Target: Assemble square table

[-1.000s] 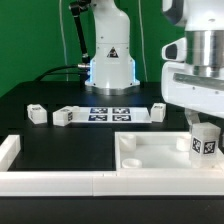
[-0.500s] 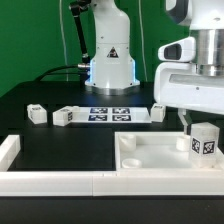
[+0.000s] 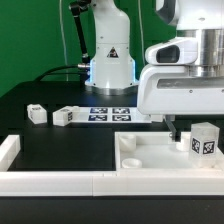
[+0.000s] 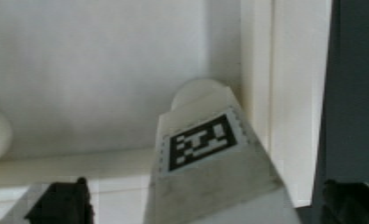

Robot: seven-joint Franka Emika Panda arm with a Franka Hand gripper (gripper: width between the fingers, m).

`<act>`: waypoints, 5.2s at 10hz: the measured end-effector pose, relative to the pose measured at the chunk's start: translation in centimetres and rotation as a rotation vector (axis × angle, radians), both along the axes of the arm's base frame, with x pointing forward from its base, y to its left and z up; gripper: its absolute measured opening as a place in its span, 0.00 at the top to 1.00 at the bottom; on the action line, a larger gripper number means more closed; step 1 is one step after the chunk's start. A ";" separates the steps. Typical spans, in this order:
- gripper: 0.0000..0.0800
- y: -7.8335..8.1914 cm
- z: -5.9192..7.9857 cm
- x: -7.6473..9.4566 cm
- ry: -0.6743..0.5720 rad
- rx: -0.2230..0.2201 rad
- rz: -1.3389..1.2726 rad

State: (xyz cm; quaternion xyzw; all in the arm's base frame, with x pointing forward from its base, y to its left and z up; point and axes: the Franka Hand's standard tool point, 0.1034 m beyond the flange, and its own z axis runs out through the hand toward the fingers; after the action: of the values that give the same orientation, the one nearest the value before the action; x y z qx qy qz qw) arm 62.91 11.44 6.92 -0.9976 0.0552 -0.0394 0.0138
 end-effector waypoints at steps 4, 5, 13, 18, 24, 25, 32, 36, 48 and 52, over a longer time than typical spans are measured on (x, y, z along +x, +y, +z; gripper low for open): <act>0.64 0.1 0.0 0.0 0.004 0.014 -0.155; 0.64 0.1 0.0 0.0 0.006 0.019 -0.218; 0.64 0.2 -0.1 0.1 0.130 0.112 -1.186; 0.64 0.0 -0.1 0.2 0.152 0.133 -1.526; 0.63 -0.3 0.0 0.0 0.158 0.227 -1.922; 0.63 -0.3 0.0 0.0 0.151 0.221 -1.894; 0.19 0.7 3.6 -0.6 0.151 0.270 -1.836; 0.19 0.9 5.4 -0.5 0.159 0.286 -1.825; 0.19 0.7 4.1 -7.3 0.124 0.226 -1.280; 0.19 0.7 3.1 -8.5 0.116 0.202 -1.009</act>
Offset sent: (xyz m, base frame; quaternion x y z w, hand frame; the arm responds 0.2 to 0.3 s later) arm 0.0000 0.0000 0.0000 0.0000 0.0000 0.1938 0.9810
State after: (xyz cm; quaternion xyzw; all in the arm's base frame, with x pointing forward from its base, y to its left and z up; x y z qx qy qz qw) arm 54.41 12.10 10.05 -0.8410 0.5338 0.0196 0.0862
